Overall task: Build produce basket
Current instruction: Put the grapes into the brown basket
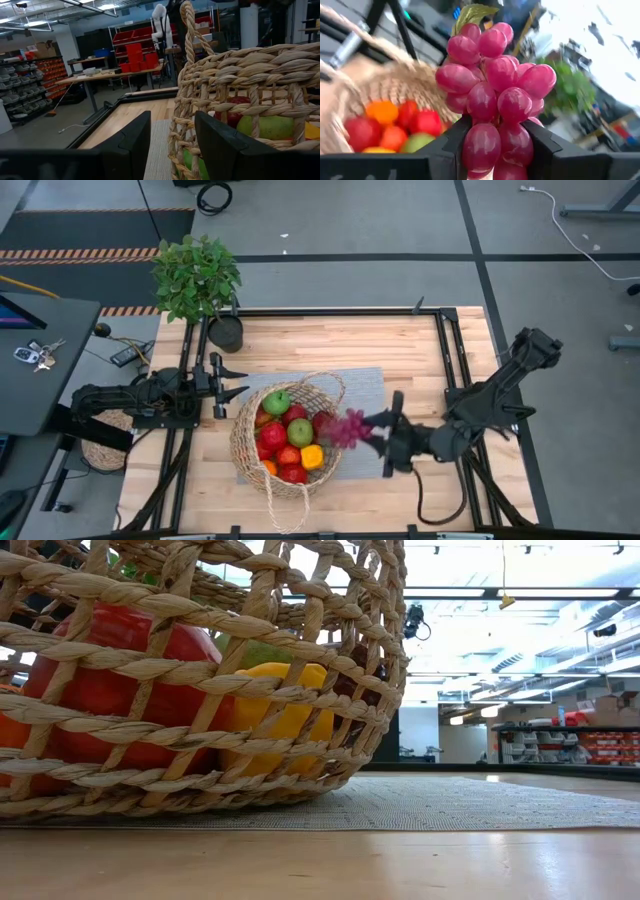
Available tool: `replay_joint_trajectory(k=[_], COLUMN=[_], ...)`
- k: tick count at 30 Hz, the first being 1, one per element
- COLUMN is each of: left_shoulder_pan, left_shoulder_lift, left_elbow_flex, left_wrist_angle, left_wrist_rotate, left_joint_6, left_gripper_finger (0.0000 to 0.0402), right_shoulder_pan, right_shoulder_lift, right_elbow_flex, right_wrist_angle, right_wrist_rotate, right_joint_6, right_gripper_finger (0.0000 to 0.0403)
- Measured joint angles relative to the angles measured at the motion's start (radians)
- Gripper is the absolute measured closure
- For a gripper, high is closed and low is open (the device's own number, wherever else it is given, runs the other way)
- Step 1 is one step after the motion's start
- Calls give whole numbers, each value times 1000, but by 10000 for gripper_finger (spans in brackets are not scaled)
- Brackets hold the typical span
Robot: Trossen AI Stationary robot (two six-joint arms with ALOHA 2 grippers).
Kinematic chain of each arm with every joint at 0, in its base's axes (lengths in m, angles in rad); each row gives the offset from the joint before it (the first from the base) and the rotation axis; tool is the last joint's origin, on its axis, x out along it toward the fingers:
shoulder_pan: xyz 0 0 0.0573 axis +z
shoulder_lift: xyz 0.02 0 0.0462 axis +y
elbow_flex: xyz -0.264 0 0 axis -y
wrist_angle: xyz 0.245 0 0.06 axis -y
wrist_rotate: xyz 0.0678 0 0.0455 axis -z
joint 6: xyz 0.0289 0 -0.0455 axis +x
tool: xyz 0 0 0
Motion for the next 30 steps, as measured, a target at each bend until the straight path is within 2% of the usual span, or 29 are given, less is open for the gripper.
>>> replay_joint_trajectory(k=[3, 7, 15, 23, 27, 30], left_shoulder_pan=[0, 0, 0, 0, 0, 0], left_shoulder_lift=[0, 0, 0, 0, 0, 0], left_elbow_flex=[0, 0, 0, 0, 0, 0], left_wrist_angle=[0, 0, 0, 0, 0, 0], left_wrist_rotate=[0, 0, 0, 0, 0, 0], left_joint_6=[0, 0, 0, 0, 0, 0], left_gripper_finger=[241, 241, 241, 241, 241, 241], right_shoulder_pan=[0, -17, -90, -176, -235, -266], right_shoulder_lift=[46, 110, 264, 324, 323, 323], right_elbow_flex=[0, 0, 0, 0, 0, 0], right_wrist_angle=[134, 140, 150, 189, 155, 155], right_wrist_rotate=[-100, -223, -170, -266, -428, -550], right_joint_6=[-60, -15, 36, 63, 116, 158], right_gripper_finger=[261, 261, 261, 261, 250, 222])
